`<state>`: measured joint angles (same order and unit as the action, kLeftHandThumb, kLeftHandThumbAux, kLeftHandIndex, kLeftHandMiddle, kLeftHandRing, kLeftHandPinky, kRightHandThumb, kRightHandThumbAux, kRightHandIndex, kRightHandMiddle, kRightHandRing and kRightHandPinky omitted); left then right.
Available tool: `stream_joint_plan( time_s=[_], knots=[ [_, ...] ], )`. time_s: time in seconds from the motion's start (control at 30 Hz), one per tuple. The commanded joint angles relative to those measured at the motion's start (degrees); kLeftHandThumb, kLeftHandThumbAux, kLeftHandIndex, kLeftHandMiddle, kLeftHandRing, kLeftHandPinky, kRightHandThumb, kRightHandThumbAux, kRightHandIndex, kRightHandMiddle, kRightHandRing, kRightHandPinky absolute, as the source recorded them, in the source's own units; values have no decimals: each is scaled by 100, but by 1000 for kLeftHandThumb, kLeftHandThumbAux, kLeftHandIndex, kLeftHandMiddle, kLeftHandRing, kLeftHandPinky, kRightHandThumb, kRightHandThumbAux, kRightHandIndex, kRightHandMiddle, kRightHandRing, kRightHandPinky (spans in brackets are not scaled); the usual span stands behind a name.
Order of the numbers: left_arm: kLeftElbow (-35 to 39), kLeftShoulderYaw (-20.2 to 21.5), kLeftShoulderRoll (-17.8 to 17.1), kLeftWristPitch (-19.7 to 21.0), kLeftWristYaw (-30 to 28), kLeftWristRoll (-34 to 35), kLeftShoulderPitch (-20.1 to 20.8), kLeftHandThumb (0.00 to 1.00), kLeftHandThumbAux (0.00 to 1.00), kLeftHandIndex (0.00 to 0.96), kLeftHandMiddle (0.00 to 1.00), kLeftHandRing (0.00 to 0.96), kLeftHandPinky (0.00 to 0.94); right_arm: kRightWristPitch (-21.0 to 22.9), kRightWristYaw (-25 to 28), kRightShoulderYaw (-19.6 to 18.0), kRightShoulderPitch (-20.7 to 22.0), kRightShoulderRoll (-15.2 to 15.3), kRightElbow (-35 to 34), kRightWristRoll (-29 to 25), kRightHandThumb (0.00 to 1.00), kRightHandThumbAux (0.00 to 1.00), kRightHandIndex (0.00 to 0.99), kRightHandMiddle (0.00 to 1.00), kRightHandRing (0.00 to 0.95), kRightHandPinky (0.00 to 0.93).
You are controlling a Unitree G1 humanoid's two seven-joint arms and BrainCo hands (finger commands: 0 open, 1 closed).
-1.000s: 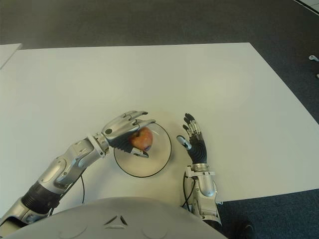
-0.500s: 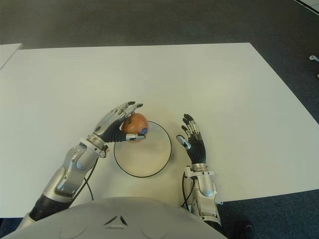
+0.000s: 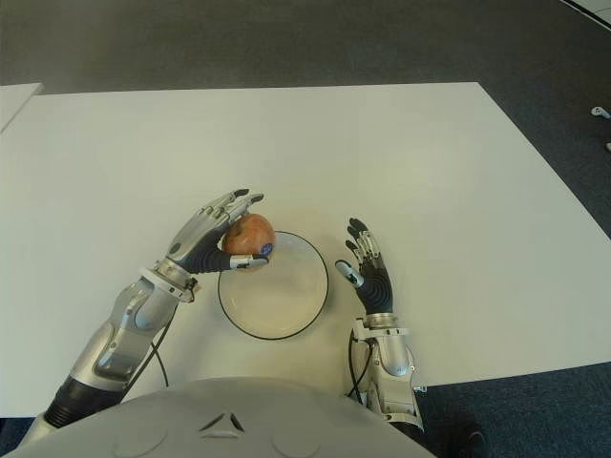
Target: Put the apples into the plate.
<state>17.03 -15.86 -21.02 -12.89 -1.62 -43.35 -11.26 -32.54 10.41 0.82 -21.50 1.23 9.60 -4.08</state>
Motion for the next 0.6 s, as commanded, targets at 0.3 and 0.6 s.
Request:
stream_joint_plan(
  time_s=[0.3,0.6],
  knots=[
    [240,41,-383,-47,-471,48,207,226,127,0,0,0,0,373,-103,64,-234,-70,552,87,25,468,0,0,0,0],
    [405,82,-445,42,-801,202,242,250,121,0,0,0,0,407,-137,89,-275,-72,488,76,35,465,0,0,0,0]
  ],
)
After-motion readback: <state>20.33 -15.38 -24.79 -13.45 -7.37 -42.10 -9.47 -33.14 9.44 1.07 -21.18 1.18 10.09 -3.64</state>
